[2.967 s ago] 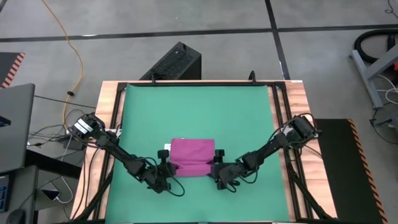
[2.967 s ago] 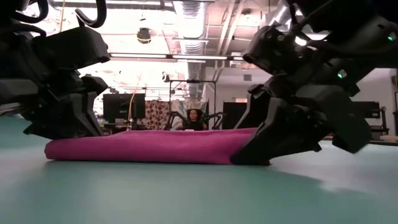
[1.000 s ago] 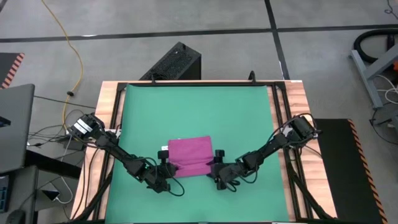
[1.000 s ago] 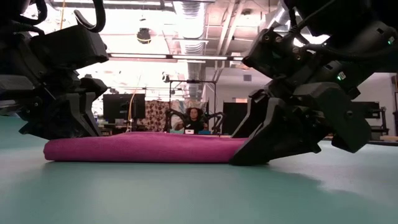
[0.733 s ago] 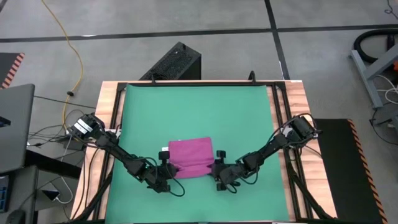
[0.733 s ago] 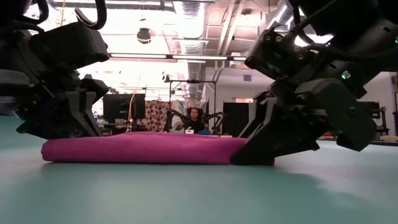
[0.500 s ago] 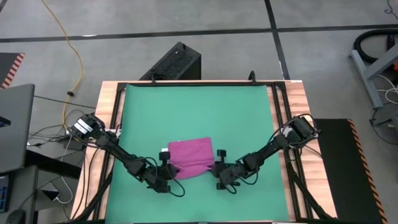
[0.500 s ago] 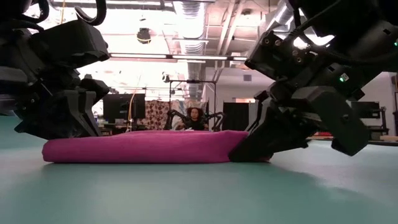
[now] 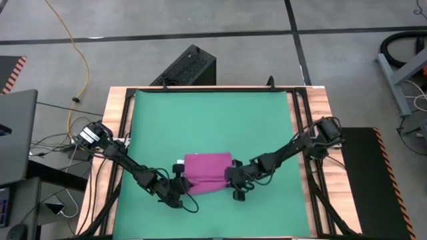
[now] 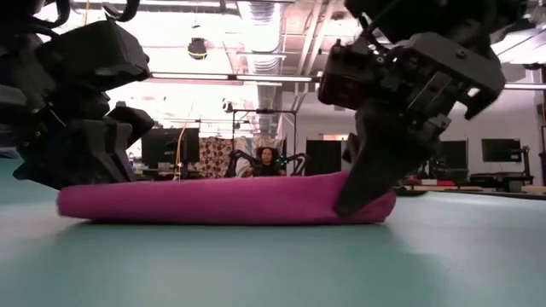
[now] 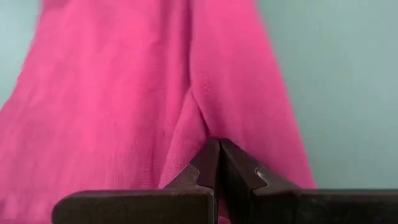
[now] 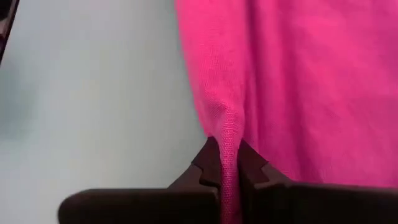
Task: Roll towel
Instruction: Roll the pink towel
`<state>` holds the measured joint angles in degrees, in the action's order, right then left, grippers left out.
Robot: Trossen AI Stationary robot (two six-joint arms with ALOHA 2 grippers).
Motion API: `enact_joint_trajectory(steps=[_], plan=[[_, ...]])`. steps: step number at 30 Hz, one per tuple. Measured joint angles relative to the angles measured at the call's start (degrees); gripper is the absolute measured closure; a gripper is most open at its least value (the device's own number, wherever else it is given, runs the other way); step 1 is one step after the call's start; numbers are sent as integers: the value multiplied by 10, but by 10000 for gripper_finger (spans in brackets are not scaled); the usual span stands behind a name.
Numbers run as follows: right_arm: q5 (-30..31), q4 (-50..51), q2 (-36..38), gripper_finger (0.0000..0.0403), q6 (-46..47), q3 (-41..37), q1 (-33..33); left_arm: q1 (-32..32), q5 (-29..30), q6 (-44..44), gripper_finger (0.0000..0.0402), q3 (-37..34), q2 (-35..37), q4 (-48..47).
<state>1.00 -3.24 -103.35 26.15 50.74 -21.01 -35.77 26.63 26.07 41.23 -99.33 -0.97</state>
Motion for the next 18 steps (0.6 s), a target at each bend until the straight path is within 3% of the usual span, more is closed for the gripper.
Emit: enact_joint_trajectory(steps=[5,10,15,18], plan=[[-64,65,27,380,84,0,54,-3,-20,-26,401,29,2,-17],[-109,58,26,380,156,-1,82,-18,-23,-55,402,82,32,-82],[-163,49,32,380,233,-2,99,-38,57,-73,401,121,58,-148],[-196,44,32,380,263,-1,107,-48,98,-114,401,121,59,-135]])
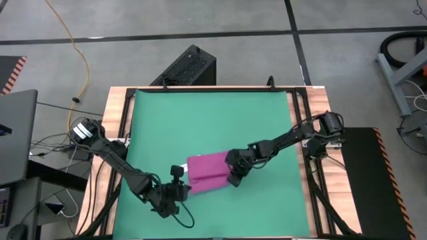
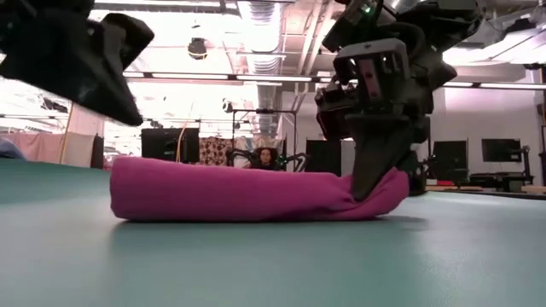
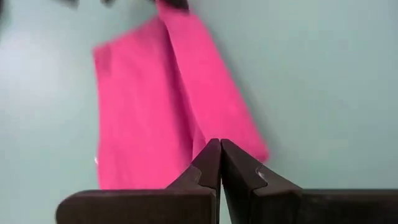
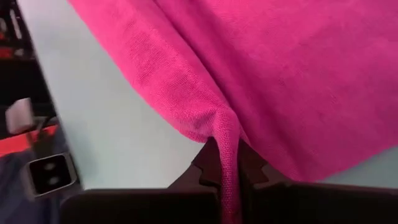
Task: Roll towel
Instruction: Roll the pink towel
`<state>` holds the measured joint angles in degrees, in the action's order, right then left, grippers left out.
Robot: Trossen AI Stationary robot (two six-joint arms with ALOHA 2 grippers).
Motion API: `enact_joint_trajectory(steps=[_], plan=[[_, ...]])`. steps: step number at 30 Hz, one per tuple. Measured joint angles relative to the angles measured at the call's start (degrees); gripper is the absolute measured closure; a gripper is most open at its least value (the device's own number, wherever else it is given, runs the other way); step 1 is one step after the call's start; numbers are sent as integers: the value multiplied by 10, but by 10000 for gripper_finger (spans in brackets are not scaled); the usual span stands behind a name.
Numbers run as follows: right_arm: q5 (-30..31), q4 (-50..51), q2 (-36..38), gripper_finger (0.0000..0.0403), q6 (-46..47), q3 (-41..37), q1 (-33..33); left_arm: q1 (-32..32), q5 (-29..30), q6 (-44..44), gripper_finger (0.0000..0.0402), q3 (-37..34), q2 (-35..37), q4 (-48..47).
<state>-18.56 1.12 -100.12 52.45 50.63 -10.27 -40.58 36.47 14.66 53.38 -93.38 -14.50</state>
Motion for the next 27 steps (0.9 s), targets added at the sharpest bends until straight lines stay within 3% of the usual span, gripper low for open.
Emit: enact_joint_trajectory(steps=[5,12,22,27], plan=[[-65,-8,0,380,34,0,19,-12,-8,-93,402,1,-6,25],[-173,-14,1,380,91,1,55,-11,-31,-124,401,17,-4,27],[-190,-14,1,380,88,0,97,-8,-31,-131,402,31,-14,51],[-190,-15,-5,380,81,-7,97,3,-81,-131,401,31,-54,69]])
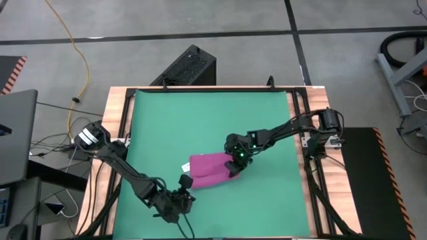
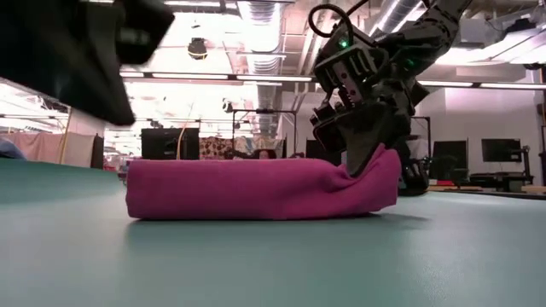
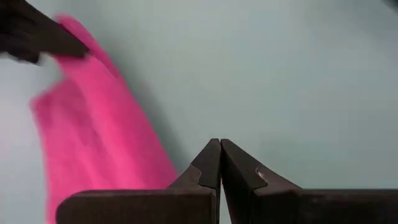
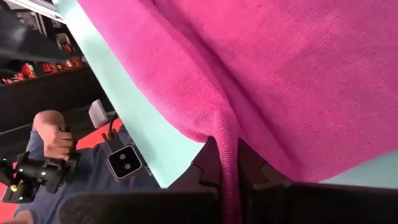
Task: Roll towel
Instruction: Roll the pink towel
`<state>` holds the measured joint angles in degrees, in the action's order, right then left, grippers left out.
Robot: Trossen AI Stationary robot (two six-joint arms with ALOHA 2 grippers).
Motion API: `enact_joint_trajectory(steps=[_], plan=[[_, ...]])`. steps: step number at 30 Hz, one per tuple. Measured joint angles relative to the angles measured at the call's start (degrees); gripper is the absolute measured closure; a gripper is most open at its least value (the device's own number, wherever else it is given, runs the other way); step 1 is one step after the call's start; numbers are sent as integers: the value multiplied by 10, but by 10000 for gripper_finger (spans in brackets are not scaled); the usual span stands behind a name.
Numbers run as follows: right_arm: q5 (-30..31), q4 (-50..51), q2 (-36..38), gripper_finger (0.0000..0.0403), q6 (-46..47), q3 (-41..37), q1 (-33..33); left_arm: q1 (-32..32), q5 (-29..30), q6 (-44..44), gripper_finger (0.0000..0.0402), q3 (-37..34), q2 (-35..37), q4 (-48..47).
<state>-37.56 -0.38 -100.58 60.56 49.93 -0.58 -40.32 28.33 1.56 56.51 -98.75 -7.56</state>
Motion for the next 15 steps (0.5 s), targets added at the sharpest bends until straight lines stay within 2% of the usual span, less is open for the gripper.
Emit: enact_joint_trajectory(steps=[4,8,15], plan=[[0,0,-10,380,0,0,1,8,0,-10,401,0,-17,10],[-10,-1,-19,380,8,0,4,8,49,-14,401,0,-17,3],[-15,-2,-19,380,9,0,20,24,56,-5,402,-3,-17,-34]])
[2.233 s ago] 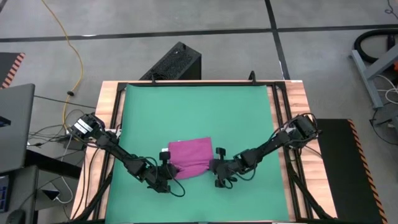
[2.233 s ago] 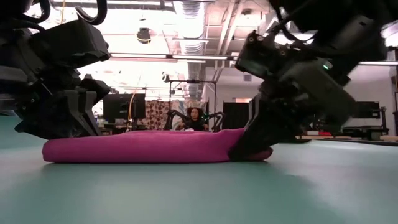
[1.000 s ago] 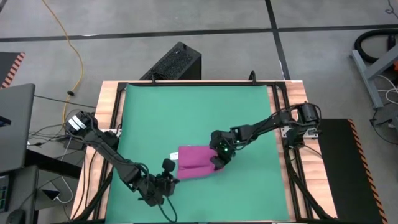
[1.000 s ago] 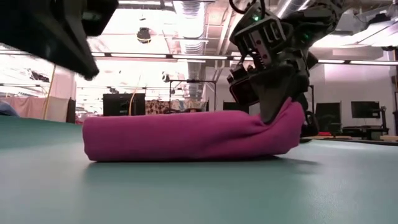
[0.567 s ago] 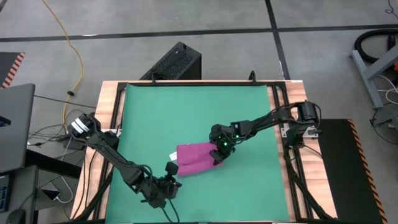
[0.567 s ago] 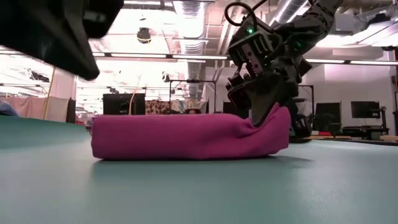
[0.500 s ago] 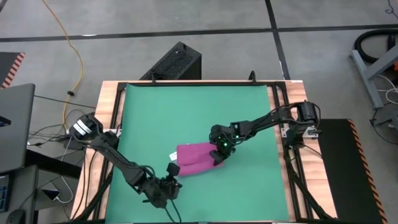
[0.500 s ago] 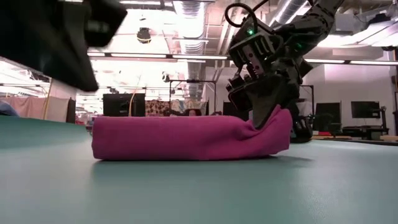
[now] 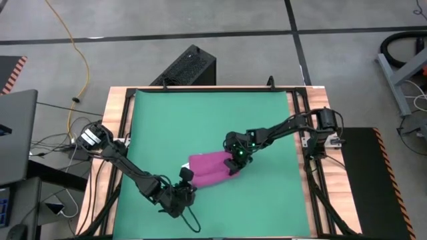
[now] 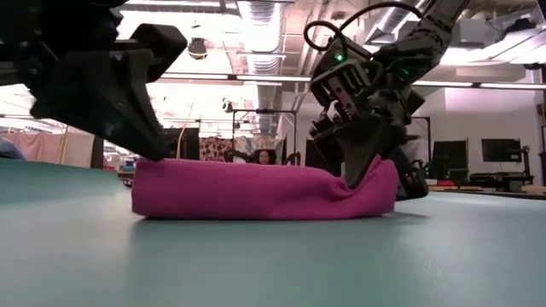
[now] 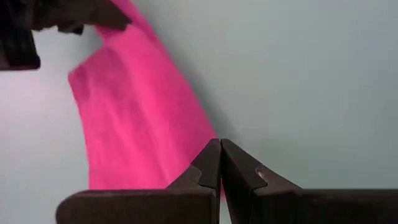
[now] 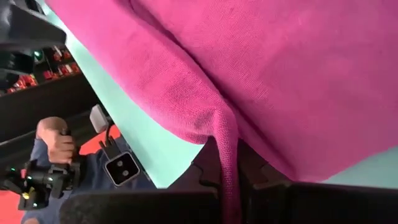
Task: Roll towel
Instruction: Roll the pink towel
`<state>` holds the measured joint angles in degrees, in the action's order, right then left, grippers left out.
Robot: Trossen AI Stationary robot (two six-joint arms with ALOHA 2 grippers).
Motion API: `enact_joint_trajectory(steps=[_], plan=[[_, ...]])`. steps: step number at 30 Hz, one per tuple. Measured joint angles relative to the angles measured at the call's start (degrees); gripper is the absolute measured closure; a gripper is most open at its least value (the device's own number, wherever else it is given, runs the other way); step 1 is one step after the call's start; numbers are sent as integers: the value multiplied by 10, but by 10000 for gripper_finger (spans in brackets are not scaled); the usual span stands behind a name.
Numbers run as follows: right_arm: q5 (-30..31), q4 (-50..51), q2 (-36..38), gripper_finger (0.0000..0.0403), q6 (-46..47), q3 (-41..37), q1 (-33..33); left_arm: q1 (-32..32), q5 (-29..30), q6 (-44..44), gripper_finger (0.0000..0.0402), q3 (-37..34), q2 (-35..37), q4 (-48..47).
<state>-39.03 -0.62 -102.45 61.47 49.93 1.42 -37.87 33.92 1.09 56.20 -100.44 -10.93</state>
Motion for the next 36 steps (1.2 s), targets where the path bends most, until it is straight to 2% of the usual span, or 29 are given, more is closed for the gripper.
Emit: enact_joint_trajectory(steps=[9,15,20,25,30,36], plan=[[-3,2,0,380,-4,0,20,12,-2,-29,401,-2,-1,6],[-5,3,0,380,-15,0,26,29,-11,-32,401,-5,-29,7],[-9,1,0,380,-24,0,25,29,37,-23,401,-5,-43,-19],[-12,3,0,380,-30,0,25,24,48,2,401,-6,-40,-39],[-12,0,0,380,-30,0,25,19,84,-19,402,-5,-34,-29],[-12,-3,0,379,-31,0,24,37,90,-22,402,-5,-34,-27]])
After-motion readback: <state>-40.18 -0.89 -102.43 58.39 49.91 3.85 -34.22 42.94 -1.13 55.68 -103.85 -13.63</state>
